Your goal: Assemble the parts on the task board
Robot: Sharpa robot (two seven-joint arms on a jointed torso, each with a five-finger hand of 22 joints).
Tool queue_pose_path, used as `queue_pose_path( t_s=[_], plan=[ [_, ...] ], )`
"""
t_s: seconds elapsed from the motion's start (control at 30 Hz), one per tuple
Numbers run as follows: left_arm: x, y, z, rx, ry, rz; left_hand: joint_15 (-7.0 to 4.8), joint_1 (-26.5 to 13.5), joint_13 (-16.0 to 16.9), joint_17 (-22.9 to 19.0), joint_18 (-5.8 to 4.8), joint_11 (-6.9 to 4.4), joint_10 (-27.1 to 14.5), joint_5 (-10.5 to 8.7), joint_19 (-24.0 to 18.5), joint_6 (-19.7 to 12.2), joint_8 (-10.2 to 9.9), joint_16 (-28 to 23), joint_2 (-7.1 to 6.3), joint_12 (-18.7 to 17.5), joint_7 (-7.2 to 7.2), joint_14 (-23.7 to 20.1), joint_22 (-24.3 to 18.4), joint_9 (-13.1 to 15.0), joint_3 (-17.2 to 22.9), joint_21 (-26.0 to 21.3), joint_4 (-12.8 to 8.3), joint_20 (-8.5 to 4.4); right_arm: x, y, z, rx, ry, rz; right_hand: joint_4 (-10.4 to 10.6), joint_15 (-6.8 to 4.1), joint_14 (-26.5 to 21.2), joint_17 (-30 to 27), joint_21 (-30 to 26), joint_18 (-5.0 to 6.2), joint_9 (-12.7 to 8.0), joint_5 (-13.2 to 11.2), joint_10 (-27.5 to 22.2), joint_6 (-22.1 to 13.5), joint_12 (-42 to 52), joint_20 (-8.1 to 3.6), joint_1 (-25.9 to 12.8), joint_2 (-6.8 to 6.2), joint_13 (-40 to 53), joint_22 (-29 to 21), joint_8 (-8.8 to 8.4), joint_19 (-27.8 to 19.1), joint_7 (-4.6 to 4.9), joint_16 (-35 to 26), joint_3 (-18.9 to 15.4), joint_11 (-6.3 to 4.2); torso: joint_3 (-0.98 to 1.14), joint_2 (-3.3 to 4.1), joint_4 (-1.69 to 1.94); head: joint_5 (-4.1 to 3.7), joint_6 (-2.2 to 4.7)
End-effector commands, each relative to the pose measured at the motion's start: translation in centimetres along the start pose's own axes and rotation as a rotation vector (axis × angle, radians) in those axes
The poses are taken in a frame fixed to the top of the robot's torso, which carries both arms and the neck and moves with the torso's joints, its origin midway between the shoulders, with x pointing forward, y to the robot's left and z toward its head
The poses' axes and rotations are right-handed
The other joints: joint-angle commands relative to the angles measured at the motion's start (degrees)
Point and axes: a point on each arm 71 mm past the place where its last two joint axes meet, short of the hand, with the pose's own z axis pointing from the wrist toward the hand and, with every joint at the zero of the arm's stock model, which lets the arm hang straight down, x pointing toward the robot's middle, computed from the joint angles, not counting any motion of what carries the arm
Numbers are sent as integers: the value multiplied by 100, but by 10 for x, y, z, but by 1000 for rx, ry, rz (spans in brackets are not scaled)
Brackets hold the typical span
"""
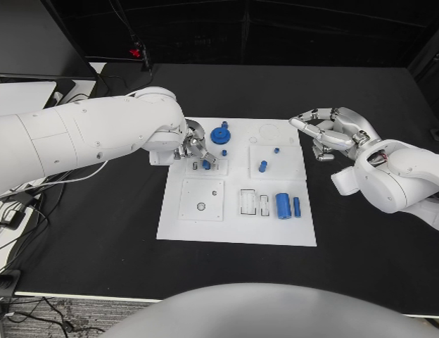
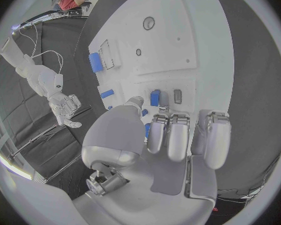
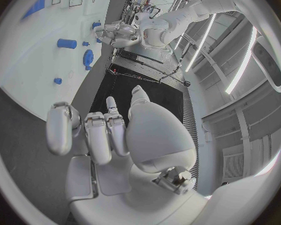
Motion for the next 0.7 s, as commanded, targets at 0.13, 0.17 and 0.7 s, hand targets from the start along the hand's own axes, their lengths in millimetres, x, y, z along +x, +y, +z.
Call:
queue_pose_path(
  t_s=[0.13, 0.17, 0.7],
  plan=[
    [14, 5, 6, -37, 51, 26, 43, -401, 1506, 1510, -37, 39, 597, -249, 597, -95, -50, 5, 67, 20, -88, 592, 1509, -116, -200, 18, -4, 66, 1, 1, 0, -3, 9, 4, 3, 47, 596, 1508, 26, 52, 6, 6, 597, -28, 14, 12, 8, 65, 1506, 662, 19, 39, 188, 14, -44, 22, -3, -1, 5, -25, 0],
    [13, 5, 6, -37, 49, 25, 44, -457, 1506, 1510, -37, 38, 597, -318, 597, -89, -29, 5, 80, 20, -89, 592, 1509, -108, -233, 18, -7, 67, 1, 1, 0, -3, 9, 4, 3, 47, 596, 1508, 26, 52, 6, 6, 597, -28, 14, 12, 8, 65, 1506, 662, 19, 39, 188, 14, -44, 22, -3, 0, 3, -23, 0],
    [10, 5, 5, -8, -20, -24, 32, -1026, 1506, 1510, -37, 22, 597, -1179, 597, -313, 742, 5, 340, 20, -109, 592, 1509, 465, -767, 18, -19, 62, 0, 0, 1, 2, 11, 4, 2, 47, 596, 1508, 11, 58, 6, 9, 597, -37, 14, 12, 12, 73, 1506, 650, 39, 27, 187, 14, -51, 22, -1, 2, 0, -42, 0]
  ],
)
